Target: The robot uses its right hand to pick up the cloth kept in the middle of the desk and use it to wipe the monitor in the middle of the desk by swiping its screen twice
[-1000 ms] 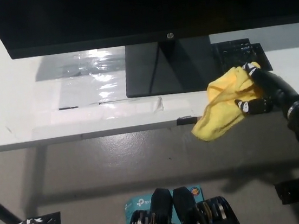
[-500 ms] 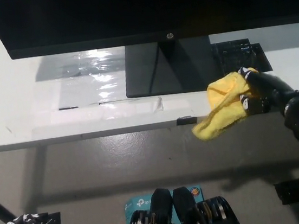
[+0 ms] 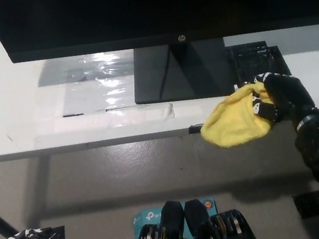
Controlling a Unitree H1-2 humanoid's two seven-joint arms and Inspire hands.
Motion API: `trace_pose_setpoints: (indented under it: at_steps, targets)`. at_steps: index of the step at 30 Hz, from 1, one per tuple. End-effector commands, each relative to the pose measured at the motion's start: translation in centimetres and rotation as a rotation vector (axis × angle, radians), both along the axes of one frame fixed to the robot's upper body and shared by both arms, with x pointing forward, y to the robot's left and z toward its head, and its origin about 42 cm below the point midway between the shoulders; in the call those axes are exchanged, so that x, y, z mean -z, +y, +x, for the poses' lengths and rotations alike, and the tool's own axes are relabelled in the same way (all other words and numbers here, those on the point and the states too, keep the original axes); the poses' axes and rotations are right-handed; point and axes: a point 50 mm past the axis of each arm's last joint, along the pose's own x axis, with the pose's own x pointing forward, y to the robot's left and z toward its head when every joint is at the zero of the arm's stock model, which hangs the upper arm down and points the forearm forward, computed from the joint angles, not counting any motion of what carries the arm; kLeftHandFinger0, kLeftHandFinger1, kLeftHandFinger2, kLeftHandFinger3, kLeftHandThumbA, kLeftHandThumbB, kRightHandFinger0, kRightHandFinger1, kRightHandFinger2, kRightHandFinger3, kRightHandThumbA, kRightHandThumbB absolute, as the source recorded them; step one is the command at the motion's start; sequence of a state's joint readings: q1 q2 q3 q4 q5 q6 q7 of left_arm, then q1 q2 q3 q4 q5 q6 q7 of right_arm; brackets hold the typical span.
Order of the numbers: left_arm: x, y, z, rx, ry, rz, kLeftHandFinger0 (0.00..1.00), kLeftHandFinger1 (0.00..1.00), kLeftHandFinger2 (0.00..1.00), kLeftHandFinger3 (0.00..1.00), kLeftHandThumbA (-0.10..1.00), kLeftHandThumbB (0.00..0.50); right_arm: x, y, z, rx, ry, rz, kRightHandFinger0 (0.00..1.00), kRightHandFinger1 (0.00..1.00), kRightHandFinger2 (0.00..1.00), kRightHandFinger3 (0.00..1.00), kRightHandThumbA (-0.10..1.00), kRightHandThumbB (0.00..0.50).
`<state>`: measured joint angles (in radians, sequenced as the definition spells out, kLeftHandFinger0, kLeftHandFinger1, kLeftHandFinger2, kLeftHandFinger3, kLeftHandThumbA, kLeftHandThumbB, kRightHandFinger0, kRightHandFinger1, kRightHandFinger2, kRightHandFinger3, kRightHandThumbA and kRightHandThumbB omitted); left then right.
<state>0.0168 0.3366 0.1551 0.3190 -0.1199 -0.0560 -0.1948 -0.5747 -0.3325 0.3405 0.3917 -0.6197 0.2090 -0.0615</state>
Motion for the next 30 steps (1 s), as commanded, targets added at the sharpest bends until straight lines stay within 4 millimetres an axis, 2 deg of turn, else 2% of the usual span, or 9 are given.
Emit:
trace_pose_setpoints:
  at_steps: [1,3,5,7,9,12,15,19,30]
  targets:
    - [-1.2,0.4,0.4,0.030,-0.059,0.020,0.40,0.50,0.68,0.79,0.46,0.228,-1.6,0.2,0.2,0.040,-0.150,0.131,0.00,0.00,0.06,0.50,-0.10,0.096]
    - [-1.2,0.4,0.3,0.030,-0.058,0.019,0.40,0.50,0.68,0.79,0.45,0.229,-1.5,0.2,0.2,0.074,-0.128,0.203,0.00,0.00,0.02,0.46,-0.10,0.092]
    - [-1.3,0.4,0.3,0.030,-0.055,0.020,0.41,0.50,0.69,0.79,0.45,0.226,-1.4,0.2,-0.3,0.129,-0.105,0.413,0.00,0.00,0.01,0.17,-0.10,0.010]
    - [-1.0,0.2,-0.1,0.023,-0.046,0.011,0.41,0.50,0.68,0.79,0.44,0.218,-1.5,0.0,-0.7,0.205,-0.072,0.572,0.00,0.08,0.12,0.10,-0.10,0.011]
    - [-1.0,0.2,-0.1,0.022,-0.043,0.013,0.40,0.50,0.67,0.79,0.43,0.214,-2.4,-0.2,-1.1,0.236,-0.091,0.693,0.00,0.00,0.13,0.01,-0.10,0.005]
    - [-0.8,0.4,-0.4,0.013,-0.036,0.010,0.41,0.51,0.68,0.78,0.43,0.219,-3.8,-0.8,-1.1,0.305,-0.099,0.955,0.00,0.00,0.11,0.18,-0.10,0.009]
    - [-0.6,0.5,-0.8,0.014,-0.032,0.011,0.40,0.50,0.68,0.78,0.43,0.218,-4.6,-1.5,-1.2,0.333,-0.111,1.084,0.00,0.00,0.16,0.20,-0.10,0.032]
    - [-0.5,0.7,-1.1,0.017,-0.030,0.025,0.40,0.49,0.67,0.79,0.47,0.237,-8.1,-3.4,-0.7,0.388,-0.182,1.223,0.00,0.00,0.32,0.30,-0.10,0.035]
    - [-0.2,0.6,-1.7,0.008,-0.018,0.015,0.41,0.51,0.66,0.77,0.45,0.237,-13.8,-8.0,0.2,0.421,-0.341,1.280,0.00,0.00,0.34,0.23,-0.10,0.006]
